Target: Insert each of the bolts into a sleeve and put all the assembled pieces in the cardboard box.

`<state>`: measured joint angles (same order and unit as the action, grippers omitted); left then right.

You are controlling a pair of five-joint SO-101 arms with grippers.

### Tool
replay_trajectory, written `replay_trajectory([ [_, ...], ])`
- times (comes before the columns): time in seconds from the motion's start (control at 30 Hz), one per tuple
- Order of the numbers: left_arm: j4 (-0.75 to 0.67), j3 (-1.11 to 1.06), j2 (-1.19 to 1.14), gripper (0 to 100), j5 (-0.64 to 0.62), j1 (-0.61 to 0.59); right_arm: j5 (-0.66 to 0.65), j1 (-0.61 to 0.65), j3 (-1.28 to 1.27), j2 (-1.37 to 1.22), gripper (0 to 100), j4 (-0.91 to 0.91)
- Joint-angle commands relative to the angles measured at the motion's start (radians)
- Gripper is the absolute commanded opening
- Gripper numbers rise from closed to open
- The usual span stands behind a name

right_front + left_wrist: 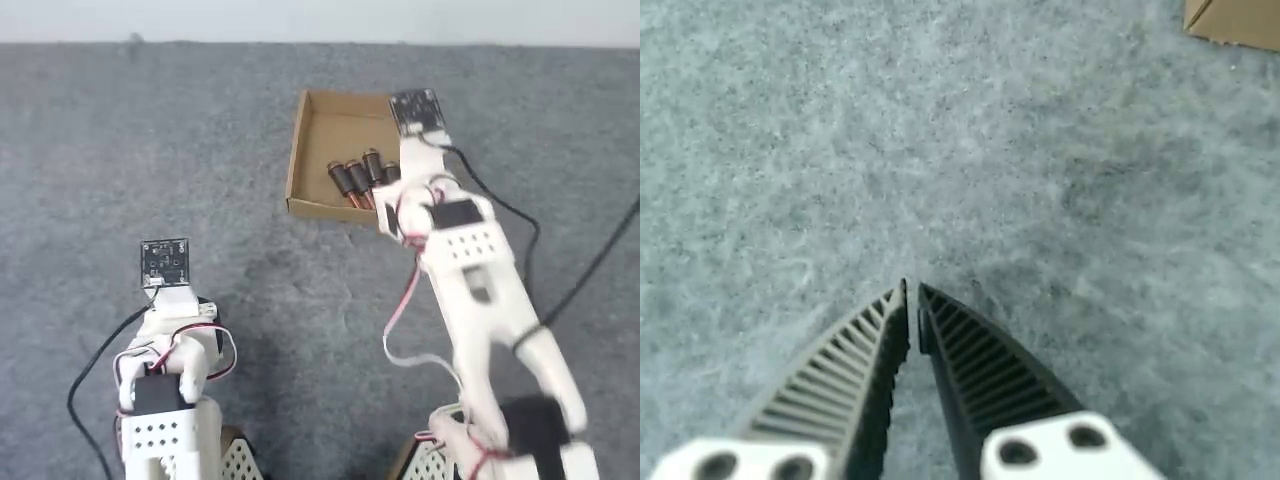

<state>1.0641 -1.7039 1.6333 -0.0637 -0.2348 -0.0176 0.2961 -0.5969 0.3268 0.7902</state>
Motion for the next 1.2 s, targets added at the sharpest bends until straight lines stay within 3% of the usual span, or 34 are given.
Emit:
replay_trajectory([
  [0.0,0.008,0.025,0.021,1,0.011,-0.008,0.009,0.005,-0.117,0.197,0.6,-0.022],
  [0.77,0.008,0.025,0.021,1,0.011,-0.049,-0.043,-0.001,-1.079,1.506,0.6,0.042],
  [1.17,0.009,0.027,0.021,1,0.011,-0.029,-0.083,-0.073,-1.088,1.440,0.6,0.197],
])
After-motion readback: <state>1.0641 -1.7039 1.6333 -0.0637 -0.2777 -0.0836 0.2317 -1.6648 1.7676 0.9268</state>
